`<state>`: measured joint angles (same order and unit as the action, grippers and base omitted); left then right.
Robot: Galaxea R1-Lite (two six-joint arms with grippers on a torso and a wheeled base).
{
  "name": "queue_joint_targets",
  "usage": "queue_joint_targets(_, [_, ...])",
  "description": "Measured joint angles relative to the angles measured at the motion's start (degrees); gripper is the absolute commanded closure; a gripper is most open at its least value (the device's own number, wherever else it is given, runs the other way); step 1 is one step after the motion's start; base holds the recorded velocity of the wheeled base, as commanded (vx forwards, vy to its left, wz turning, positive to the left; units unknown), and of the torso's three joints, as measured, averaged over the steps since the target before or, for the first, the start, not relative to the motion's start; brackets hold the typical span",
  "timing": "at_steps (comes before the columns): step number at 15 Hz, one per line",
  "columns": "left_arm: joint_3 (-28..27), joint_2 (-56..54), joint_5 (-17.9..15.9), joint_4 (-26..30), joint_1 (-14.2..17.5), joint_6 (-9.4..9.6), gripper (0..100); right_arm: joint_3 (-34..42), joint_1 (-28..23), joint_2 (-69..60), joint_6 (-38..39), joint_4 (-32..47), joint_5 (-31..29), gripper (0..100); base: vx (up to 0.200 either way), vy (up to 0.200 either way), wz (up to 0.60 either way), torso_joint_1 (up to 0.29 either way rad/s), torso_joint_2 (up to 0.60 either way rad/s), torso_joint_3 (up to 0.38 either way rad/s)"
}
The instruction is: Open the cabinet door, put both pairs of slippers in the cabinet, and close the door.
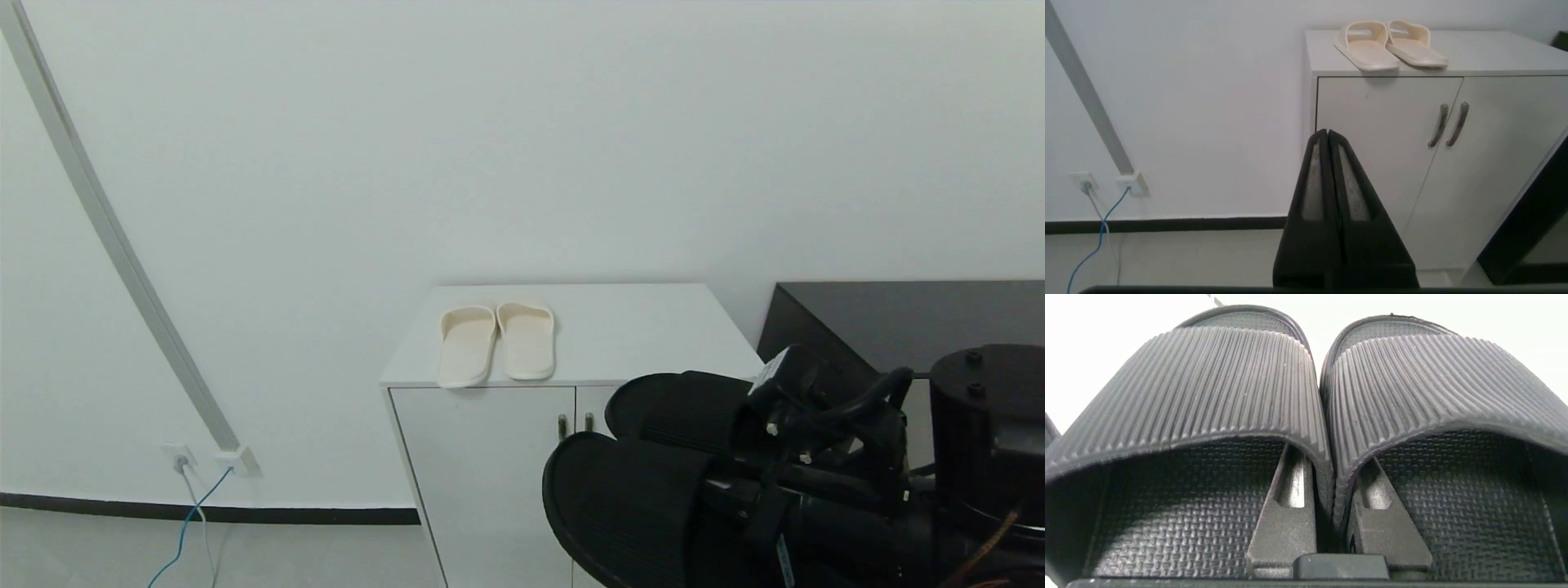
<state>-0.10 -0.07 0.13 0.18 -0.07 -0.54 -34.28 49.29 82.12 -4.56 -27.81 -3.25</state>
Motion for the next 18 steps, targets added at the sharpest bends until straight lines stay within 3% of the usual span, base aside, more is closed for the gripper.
queue_joint_targets(8, [0.0,0.0,-0.09,0.0,-0.02,0.05,100,1.27,-0.04,0.63,-0.04,-1.83,0.02,100,0.0,0.0,0.0,0.0,0.0,0.0])
queue_joint_targets(9, [0.0,0.0,-0.13,0.0,-0.04,0.02,0,1.35,-0.04,0.66,-0.11,-1.76,0.02,100,0.0,0.0,0.0,0.0,0.0,0.0])
queue_joint_targets(18, [0.02,0.0,-0.09,0.0,-0.02,-0.06,0,1.54,0.0,0.88,-0.44,-1.76,0.06,100,0.0,0.0,0.0,-0.154,0.36,0.204])
